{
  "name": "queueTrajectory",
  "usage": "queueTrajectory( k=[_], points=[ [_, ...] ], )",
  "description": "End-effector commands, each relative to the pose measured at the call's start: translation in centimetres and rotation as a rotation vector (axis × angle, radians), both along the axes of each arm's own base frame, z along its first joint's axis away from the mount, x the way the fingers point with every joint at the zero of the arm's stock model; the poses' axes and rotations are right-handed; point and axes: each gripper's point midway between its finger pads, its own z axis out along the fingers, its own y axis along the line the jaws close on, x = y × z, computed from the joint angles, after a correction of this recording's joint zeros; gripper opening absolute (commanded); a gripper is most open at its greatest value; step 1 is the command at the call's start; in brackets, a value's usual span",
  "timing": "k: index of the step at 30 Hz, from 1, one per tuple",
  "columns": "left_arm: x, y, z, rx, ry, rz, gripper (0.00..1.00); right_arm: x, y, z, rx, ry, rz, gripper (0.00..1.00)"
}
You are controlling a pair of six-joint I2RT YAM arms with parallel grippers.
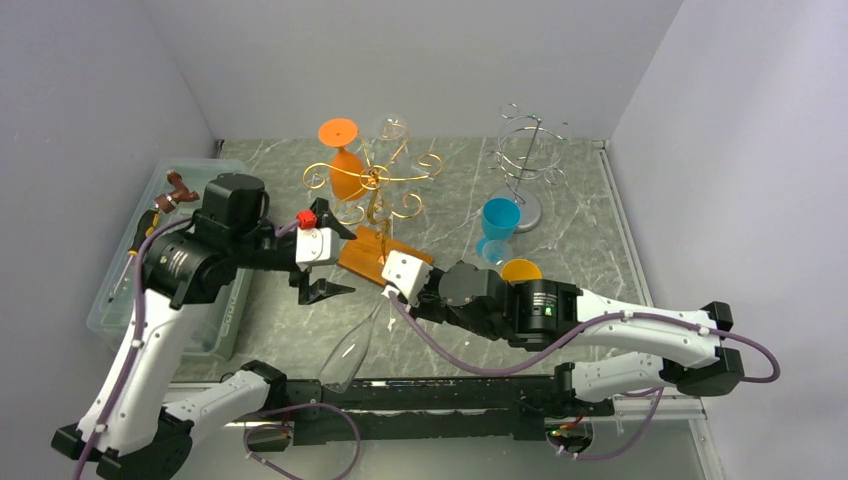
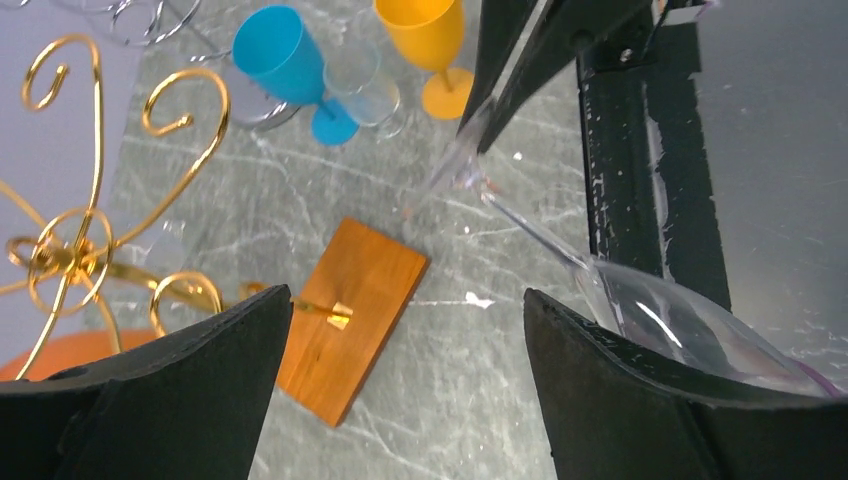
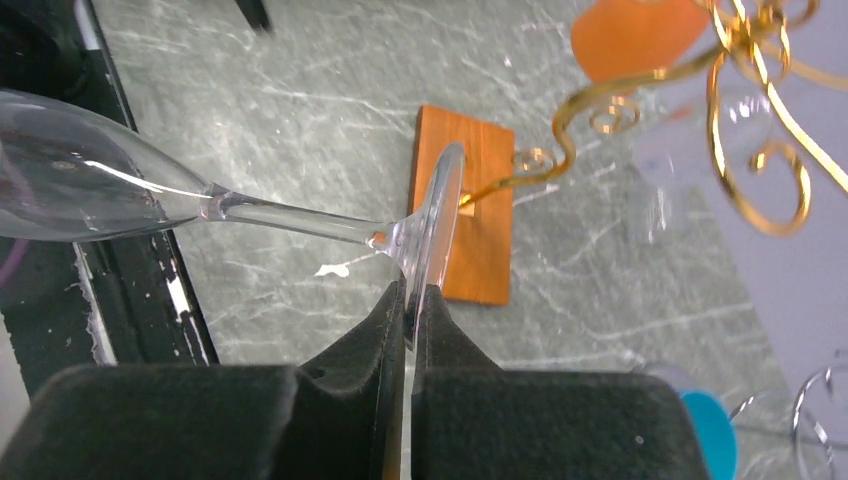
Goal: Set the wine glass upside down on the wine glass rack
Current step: Turn the wine glass upside down at the wine rack.
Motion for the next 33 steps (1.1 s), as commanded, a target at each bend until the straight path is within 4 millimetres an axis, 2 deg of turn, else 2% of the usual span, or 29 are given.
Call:
queueTrajectory(
  k=[1, 7, 19, 21, 23, 27, 28, 29, 31, 33],
  points=[
    [-1.6, -1.6, 1.8, -0.083, -0.020, -0.162, 0.90, -0.7, 2.2, 3.8, 0.018, -0.081, 0.130, 0.00],
    [-2.7, -1.5, 1.6, -0.087, -0.026, -0.211, 0.74, -1.2, 4.3, 6.2, 0.061, -0.104, 0.199, 0.00],
    [-3.6, -1.0, 1.1, -0.058, -0.018, -0.234, 0.61, -1.0, 7.5, 8.9, 0.067, -0.190, 0.271, 0.00],
    [-3.5, -1.0, 1.0, -0.048, -0.020, -0.239, 0.52, -1.0, 8.0, 9.2, 0.066, -0.198, 0.281, 0.00],
    [-3.5, -1.0, 1.1, -0.040, -0.026, -0.248, 0.39, -1.0, 8.4, 9.4, 0.071, -0.208, 0.285, 0.00],
    [-3.6, -0.6, 1.5, -0.020, -0.050, -0.248, 0.05, -0.5, 9.1, 9.2, 0.074, -0.220, 0.267, 0.00],
    [-3.6, -0.5, 1.6, -0.014, -0.064, -0.248, 0.00, -0.3, 9.2, 9.1, 0.080, -0.223, 0.251, 0.00],
    [-3.5, -0.4, 1.6, -0.009, -0.084, -0.243, 0.00, 0.0, 9.3, 9.1, 0.088, -0.223, 0.231, 0.01],
    [-3.4, 0.1, 1.9, -0.001, -0.146, -0.221, 0.00, 0.5, 9.4, 9.2, 0.117, -0.220, 0.196, 0.18],
    [-3.3, 0.5, 2.3, 0.002, -0.226, -0.202, 0.00, 0.8, 9.2, 9.3, 0.145, -0.205, 0.160, 0.42]
  ],
)
